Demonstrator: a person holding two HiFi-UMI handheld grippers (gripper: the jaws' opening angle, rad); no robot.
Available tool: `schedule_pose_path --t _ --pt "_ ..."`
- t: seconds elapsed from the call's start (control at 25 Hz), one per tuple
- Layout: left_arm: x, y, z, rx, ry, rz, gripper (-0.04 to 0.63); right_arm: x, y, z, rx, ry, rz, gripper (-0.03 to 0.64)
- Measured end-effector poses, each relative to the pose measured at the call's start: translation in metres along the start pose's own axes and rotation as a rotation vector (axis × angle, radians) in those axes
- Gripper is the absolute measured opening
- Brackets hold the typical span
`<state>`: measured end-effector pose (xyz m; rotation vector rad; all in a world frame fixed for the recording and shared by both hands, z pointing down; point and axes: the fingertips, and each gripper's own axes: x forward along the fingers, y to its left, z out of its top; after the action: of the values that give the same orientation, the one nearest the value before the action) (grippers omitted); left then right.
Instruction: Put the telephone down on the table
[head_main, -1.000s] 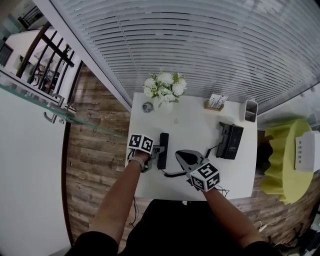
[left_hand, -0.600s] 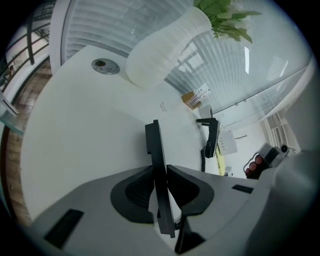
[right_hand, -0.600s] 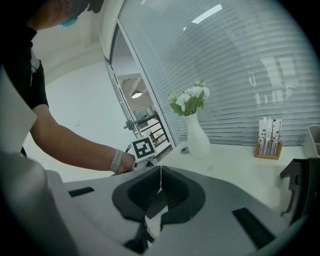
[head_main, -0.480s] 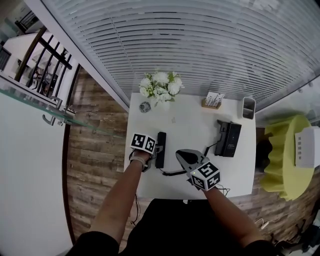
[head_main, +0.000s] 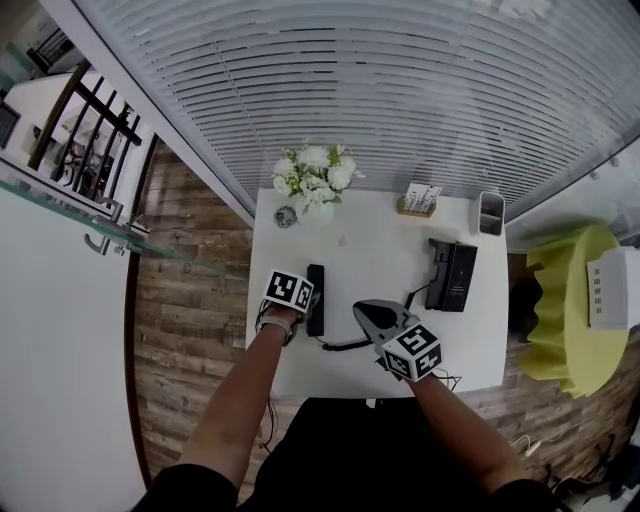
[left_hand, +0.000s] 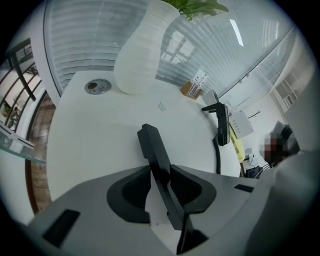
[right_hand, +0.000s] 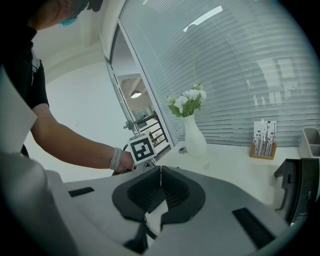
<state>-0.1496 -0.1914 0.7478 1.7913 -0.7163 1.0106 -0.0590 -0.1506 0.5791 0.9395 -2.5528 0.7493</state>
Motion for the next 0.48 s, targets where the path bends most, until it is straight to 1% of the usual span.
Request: schedule_pose_path --t 0.08,0.2,0.24,0.36,0.48 --pt "-0.002 0.004 -0.001 0.025 0.007 0.035 0.132 -0.002 0.0 -0.001 -0.001 0.0 -0.002 0.023" --pt "-0.003 0.013 -0.005 0.091 0.036 0.112 0.133 -0.005 0.001 -0.002 -0.001 -0.001 -0.005 0.023" --pt "-0.003 0.014 -0.007 0.103 0.04 0.123 0.135 -0.006 0.002 -0.003 0.0 -0.002 -0.007 0.023" --pt "-0.004 0.015 -0.008 0.095 0.034 0.124 0.133 -0.01 0.003 -0.003 -0.002 -0.004 -0.014 0.023" --pt "-0.01 0.014 -0.005 0.118 0.008 0.138 0.132 -0.015 0.002 -0.003 -0.003 -0.009 -0.025 0.023"
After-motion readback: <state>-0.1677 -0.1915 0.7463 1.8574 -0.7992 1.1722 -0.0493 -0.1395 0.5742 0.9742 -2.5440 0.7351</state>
